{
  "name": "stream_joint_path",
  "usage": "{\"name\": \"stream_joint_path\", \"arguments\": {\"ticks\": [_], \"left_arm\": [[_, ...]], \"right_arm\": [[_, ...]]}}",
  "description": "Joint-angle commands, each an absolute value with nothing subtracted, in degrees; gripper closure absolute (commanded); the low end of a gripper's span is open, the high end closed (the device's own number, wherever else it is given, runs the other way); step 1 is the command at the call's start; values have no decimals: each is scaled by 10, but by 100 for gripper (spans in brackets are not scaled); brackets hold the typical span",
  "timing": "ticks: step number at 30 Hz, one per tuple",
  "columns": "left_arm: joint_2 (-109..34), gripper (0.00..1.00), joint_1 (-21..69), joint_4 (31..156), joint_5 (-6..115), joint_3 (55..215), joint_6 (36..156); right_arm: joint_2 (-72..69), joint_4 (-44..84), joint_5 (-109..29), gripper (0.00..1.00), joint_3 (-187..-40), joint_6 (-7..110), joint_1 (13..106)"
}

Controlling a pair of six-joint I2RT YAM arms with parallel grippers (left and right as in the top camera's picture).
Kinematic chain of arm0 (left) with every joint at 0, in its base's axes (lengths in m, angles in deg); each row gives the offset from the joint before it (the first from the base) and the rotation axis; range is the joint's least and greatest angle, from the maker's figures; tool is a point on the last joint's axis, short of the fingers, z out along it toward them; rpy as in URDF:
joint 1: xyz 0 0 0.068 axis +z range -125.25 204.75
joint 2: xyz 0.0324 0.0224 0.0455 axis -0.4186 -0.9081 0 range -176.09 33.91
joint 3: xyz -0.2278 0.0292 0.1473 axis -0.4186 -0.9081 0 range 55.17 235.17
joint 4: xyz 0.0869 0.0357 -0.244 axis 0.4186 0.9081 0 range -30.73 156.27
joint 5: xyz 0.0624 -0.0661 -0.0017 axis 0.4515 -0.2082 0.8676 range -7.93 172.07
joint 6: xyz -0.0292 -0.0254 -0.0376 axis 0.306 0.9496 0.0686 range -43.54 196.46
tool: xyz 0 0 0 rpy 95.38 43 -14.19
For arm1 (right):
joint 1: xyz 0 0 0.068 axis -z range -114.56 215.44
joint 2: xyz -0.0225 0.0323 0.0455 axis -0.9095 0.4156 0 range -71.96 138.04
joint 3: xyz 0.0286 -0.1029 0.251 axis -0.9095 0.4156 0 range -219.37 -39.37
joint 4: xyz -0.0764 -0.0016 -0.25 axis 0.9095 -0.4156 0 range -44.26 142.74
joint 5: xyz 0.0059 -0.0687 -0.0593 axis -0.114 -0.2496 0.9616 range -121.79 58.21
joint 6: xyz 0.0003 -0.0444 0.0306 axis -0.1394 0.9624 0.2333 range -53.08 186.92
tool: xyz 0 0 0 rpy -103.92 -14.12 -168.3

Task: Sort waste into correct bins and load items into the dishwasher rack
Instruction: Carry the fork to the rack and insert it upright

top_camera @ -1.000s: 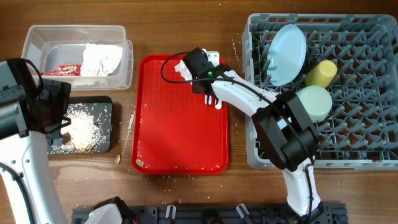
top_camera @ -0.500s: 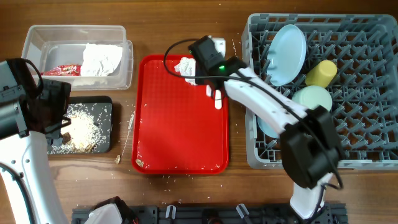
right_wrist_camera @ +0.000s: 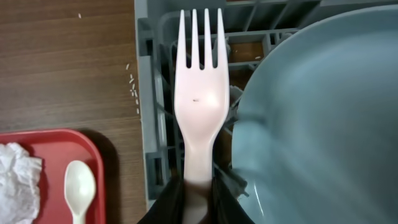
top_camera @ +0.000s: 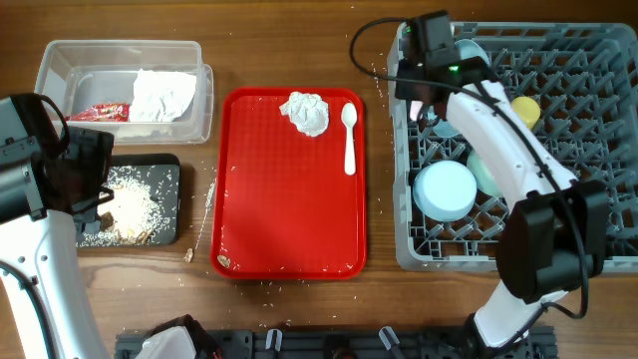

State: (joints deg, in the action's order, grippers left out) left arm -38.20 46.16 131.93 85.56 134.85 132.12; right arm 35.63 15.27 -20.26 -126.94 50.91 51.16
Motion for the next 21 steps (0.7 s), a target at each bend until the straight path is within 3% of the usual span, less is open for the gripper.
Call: {"name": "stream_joint_path", "arguments": {"ticks": [1, 4, 10, 21], "left_arm": [[-381, 0, 464, 1319, 855, 1355, 1324], [-381, 0, 464, 1319, 855, 1355, 1324], [-381, 0, 464, 1319, 855, 1355, 1324], [-381, 0, 464, 1319, 855, 1355, 1324]], "right_arm": [[341, 154, -305, 89, -1270, 583, 538], [344, 154, -332, 83, -1270, 605, 544], [344, 145, -330, 59, -1270, 591, 544], [330, 101, -460, 60, -1270, 510, 504]]}}
